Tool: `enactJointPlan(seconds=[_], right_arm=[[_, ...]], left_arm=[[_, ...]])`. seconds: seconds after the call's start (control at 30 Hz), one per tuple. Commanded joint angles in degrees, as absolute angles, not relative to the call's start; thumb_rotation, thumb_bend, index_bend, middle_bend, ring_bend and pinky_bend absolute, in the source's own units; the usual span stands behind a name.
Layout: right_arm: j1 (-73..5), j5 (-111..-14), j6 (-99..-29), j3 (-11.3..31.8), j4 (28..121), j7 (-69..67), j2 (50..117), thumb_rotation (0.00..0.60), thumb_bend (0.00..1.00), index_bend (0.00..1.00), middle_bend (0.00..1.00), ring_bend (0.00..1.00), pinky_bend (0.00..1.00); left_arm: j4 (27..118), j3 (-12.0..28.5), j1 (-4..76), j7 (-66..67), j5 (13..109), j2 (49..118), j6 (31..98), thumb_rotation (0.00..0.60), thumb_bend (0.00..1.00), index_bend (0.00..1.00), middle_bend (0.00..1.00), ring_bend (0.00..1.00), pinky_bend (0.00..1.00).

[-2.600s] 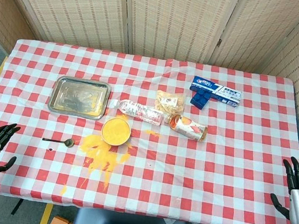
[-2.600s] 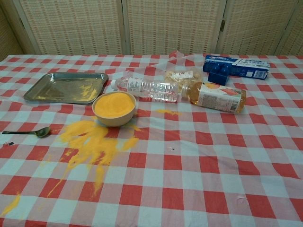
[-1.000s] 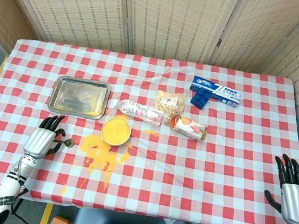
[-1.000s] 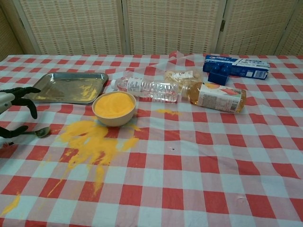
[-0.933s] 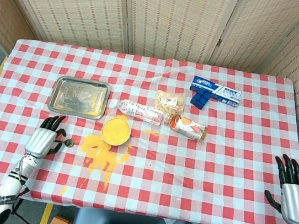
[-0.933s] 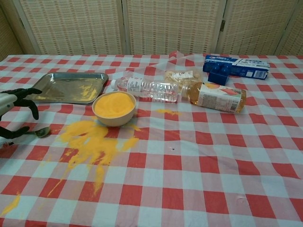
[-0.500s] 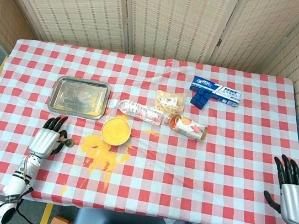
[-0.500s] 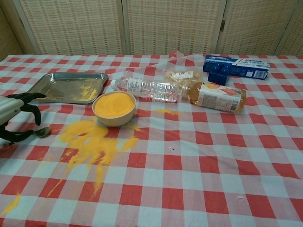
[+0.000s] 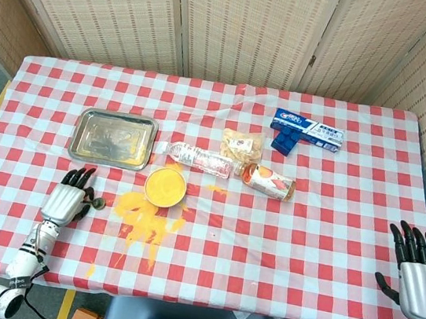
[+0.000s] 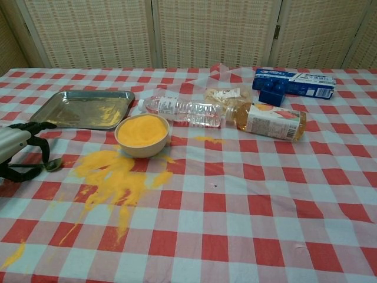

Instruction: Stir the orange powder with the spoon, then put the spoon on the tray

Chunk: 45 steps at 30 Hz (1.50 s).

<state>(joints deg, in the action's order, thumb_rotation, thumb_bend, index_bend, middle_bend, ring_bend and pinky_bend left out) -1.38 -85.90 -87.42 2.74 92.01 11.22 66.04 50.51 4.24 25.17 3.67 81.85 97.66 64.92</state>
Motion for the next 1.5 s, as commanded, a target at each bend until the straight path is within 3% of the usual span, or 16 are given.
enactJointPlan(seconds=[0.03, 0.7, 1.03, 1.23, 1.5], right_arm=[[-1.4, -85.9, -87.3, 2.7, 92.0, 11.3, 66.0, 0.6, 0.13, 0.0, 0.0, 0.0, 0.0], [-1.5, -85.5, -86.4, 2.6, 92.2, 12.0, 66.2, 0.6, 0.13, 0.0, 0.0, 0.0, 0.0], [-1.6, -85.6, -86.2, 2.5, 92.3, 12.0, 66.2, 0.6, 0.13, 0.0, 0.0, 0.0, 0.0], [-1.6, -85.9, -86.2, 2.4, 92.4, 11.5, 66.0, 0.6, 0.13, 0.0, 0.0, 0.0, 0.0], [-1.5, -85.5, -86.2, 2.6, 92.5, 11.1, 65.5, 0.6, 0.13, 0.0, 0.0, 0.0, 0.0]], left_arm=[[50.3, 4.3, 25.3, 3.4, 81.7, 97.8, 64.7, 0.6, 0.43, 0.51, 0.0, 0.0, 0.09], [50.3, 4.2, 25.4, 2.5, 81.6, 97.5, 65.3, 0.6, 0.44, 0.57, 0.0, 0.0, 0.09], [54.6, 4.9, 25.1, 2.8, 82.6, 95.2, 69.1, 0.6, 0.44, 0.59, 0.01, 0.0, 0.09], [60.5, 6.8, 26.8, 5.3, 82.6, 92.8, 69.6, 0.6, 0.44, 0.59, 0.01, 0.0, 0.09], [69.1, 11.6, 32.3, 14.1, 79.4, 90.7, 65.6, 0.6, 0.44, 0.59, 0.02, 0.0, 0.09]])
